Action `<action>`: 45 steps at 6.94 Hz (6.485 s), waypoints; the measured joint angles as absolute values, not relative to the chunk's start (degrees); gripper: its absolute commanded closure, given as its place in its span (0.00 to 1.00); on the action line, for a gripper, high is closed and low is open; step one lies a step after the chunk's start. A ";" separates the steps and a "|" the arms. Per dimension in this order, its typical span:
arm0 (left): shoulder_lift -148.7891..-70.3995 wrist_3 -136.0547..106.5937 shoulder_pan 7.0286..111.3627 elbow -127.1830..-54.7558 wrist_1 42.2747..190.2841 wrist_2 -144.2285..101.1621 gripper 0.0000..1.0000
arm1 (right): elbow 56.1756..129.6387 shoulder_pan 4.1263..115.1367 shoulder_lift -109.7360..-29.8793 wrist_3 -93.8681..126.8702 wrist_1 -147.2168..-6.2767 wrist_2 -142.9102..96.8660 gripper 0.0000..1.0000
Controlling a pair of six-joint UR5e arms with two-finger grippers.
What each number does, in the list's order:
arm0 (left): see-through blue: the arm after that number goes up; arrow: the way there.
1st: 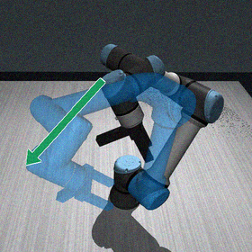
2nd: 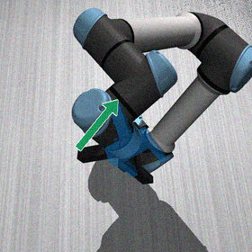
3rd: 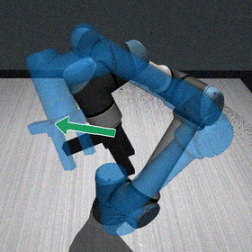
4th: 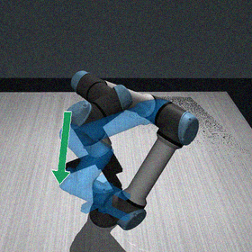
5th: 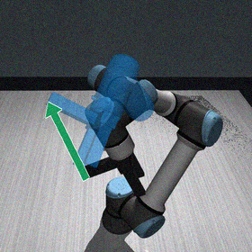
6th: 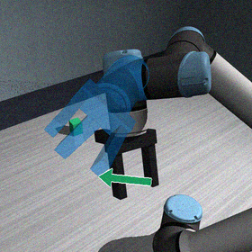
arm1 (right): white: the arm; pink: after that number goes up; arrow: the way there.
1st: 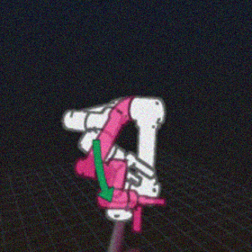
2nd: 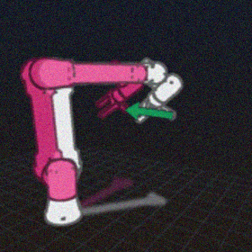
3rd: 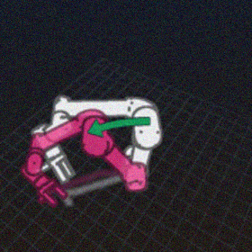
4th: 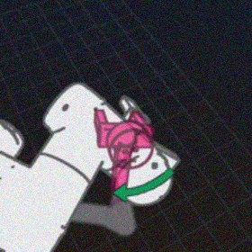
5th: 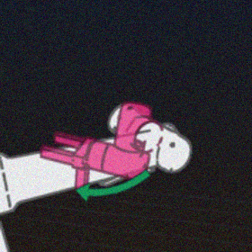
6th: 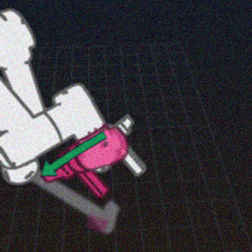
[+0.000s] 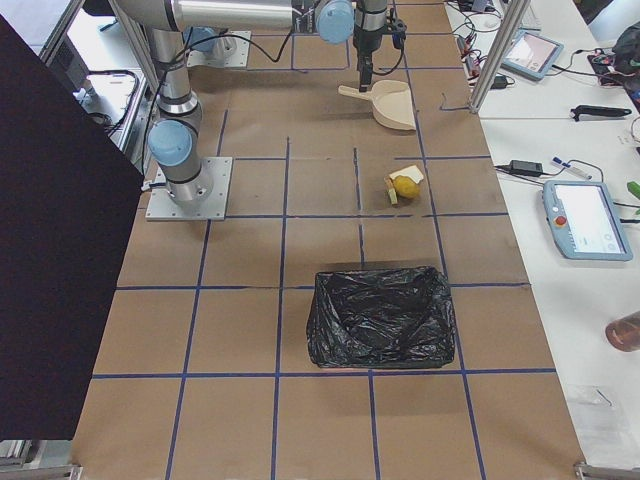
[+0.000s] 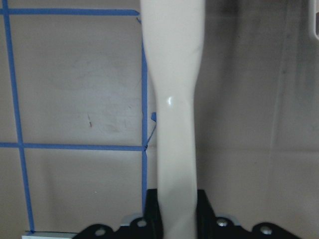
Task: Sweep and dump trash in nearest bin
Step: 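Carry the brush toward the dustpan with the left gripper, then grasp the cream dustpan handle with the right gripper, then carry the dustpan past the trash, setting it down farther along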
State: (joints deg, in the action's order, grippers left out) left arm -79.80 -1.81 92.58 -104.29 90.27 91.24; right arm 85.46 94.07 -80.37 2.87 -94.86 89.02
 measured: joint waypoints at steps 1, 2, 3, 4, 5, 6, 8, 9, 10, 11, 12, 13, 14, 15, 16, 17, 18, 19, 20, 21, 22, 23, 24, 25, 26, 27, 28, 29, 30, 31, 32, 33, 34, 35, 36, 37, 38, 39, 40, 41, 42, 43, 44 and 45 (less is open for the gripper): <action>-79.86 -1.00 91.97 -104.66 90.35 91.29 1.00 | 85.45 95.97 -79.29 3.26 -96.56 89.21 0.00; -79.79 -0.73 91.75 -104.82 90.83 91.33 1.00 | 85.44 98.11 -77.83 4.09 -97.97 89.32 0.00; -79.76 -0.65 91.70 -104.47 92.06 91.63 1.00 | 85.43 100.27 -75.98 5.91 -99.32 89.32 0.00; -79.85 -0.72 91.70 -103.97 93.22 92.46 1.00 | 85.43 102.67 -73.87 7.97 -101.01 89.26 0.00; -79.88 -0.96 91.75 -103.82 93.73 93.18 1.00 | 85.44 104.90 -71.99 9.83 -102.40 89.17 0.00; -79.82 -1.23 91.83 -103.78 93.97 93.46 1.00 | 85.51 106.76 -70.27 11.88 -103.81 88.98 0.00; -79.73 -1.44 91.91 -104.25 94.32 93.79 1.00 | 85.59 109.77 -66.57 15.62 -107.40 88.69 0.00; -79.86 -1.50 91.93 -104.63 94.28 93.81 1.00 | 85.60 111.08 -64.73 17.30 -109.28 88.68 0.00; -80.01 -1.55 91.96 -104.81 94.22 93.85 1.00 | 85.60 111.96 -63.02 18.65 -110.99 88.70 0.00; -80.02 -1.55 91.99 -104.83 94.17 94.14 1.00 | 85.67 112.35 -61.43 19.23 -112.34 88.87 0.00; -80.01 -1.54 92.09 -104.81 94.05 95.24 1.00 | 85.86 112.36 -60.21 19.26 -113.82 89.18 0.00; -80.00 -1.59 92.33 -104.77 93.92 96.87 1.00 | 86.10 112.23 -59.30 19.25 -115.60 89.41 0.00; -80.00 -1.63 92.64 -104.77 93.84 97.90 1.00 | 86.01 112.10 -58.58 19.36 -117.03 89.53 0.00; -80.03 -1.71 92.81 -104.83 93.80 98.34 1.00 | 85.86 112.00 -58.16 19.50 -117.81 89.60 0.01; -80.11 -1.79 92.89 -104.95 93.79 98.53 1.00 | 85.88 111.91 -57.98 19.59 -118.16 89.66 0.02; -80.16 -1.82 93.01 -104.97 93.78 98.44 1.00 | 85.97 111.80 -57.89 19.67 -118.31 89.77 0.09; -80.16 -1.86 93.20 -104.96 93.78 98.15 1.00 | 86.01 111.67 -57.83 19.73 -118.36 89.94 0.18; -80.16 -1.90 93.38 -104.97 93.80 97.90 1.00 | 85.96 111.59 -57.79 19.76 -118.42 90.09 0.24; -80.16 -1.92 93.55 -105.00 93.84 97.76 1.00 | 85.91 111.58 -57.76 19.80 -118.53 90.14 0.38; -80.16 -1.93 93.63 -105.02 93.86 97.57 1.00 | 85.86 111.58 -57.75 19.83 -118.60 90.19 0.52; -80.16 -1.93 93.66 -105.06 93.85 97.15 1.00 | 85.82 111.56 -57.75 19.85 -118.62 90.23 0.66; -80.13 -1.93 93.66 -105.20 93.81 96.74 1.00 | 85.80 111.54 -57.75 19.86 -118.59 90.25 0.80; -80.04 -1.93 93.64 -105.47 93.79 96.51 1.00 | 85.79 111.54 -57.75 19.86 -118.57 90.26 0.92; -79.87 -1.91 93.61 -105.72 93.78 96.39 1.00 | 85.75 111.51 -57.74 19.86 -118.57 90.26 0.95; -79.68 -1.88 93.61 -105.85 93.78 96.37 1.00 | 85.63 111.42 -57.78 19.86 -118.57 90.26 0.96; -79.65 -1.88 93.61 -105.88 93.78 96.39 1.00 | 85.44 111.07 -58.00 19.84 -118.52 90.26 0.97; -79.75 -1.91 93.60 -105.90 93.78 96.19 1.00 | 85.28 110.23 -58.43 19.76 -118.36 90.26 0.97; -79.89 -1.95 93.58 -105.90 93.78 95.52 1.00 | 84.96 109.00 -59.29 19.62 -118.01 90.24 0.97; -79.93 -1.99 93.55 -105.90 93.78 94.90 1.00 | 84.40 107.88 -60.63 19.38 -116.93 90.18 0.97; -79.96 -1.99 93.53 -105.91 93.78 94.61 1.00 | 84.01 106.85 -62.12 19.05 -115.22 90.10 0.97; -79.97 -1.96 93.52 -105.91 93.78 94.47 1.00 | 83.94 105.88 -63.37 18.53 -113.71 90.00 0.97; -79.96 -1.96 93.52 -105.89 93.78 94.14 1.00 | 84.09 104.92 -64.45 16.99 -112.22 89.96 0.97; -79.90 -1.99 93.52 -105.85 93.78 93.49 1.00 | 84.32 103.57 -65.64 13.88 -110.33 90.02 0.97; -79.88 -2.01 93.52 -105.83 93.78 92.97 1.00 | 84.51 101.09 -67.20 9.00 -107.72 90.06 0.97; -79.90 -2.02 93.52 -105.83 93.78 92.75 1.00 | 84.87 97.95 -69.00 3.05 -105.24 90.10 0.97; -79.94 -2.02 93.53 -105.82 93.76 92.65 1.00 | 85.91 94.61 -71.02 -3.30 -103.56 90.21 0.97; -79.99 -2.02 93.57 -105.82 93.72 92.59 1.00 | 87.95 91.22 -73.36 -10.31 -102.88 91.03 0.97; -80.03 -2.00 93.59 -105.82 93.70 92.56 1.00 | 90.72 87.54 -75.99 -18.43 -102.95 92.56 0.97; -80.08 -1.96 93.60 -105.79 93.69 92.52 1.00 | 93.69 83.10 -78.71 -27.04 -103.30 93.56 0.97; -80.20 -1.94 93.60 -105.73 93.62 92.21 1.00 | 96.31 78.41 -81.16 -35.39 -103.50 93.92 0.97; -80.45 -1.94 93.63 -105.58 93.51 91.71 1.00 | 98.17 73.97 -82.98 -43.78 -103.58 94.01 0.97; -80.75 -1.93 93.69 -105.39 93.44 91.32 1.00 | 98.98 70.45 -83.70 -51.65 -103.65 94.06 0.97; -81.34 -1.93 93.79 -105.10 93.13 90.54 1.00 | 99.30 67.49 -83.72 -60.75 -103.82 94.08 0.97; -82.67 -1.93 94.24 -104.23 92.52 89.70 1.00 | 99.40 65.17 -83.51 -69.83 -104.93 94.11 0.97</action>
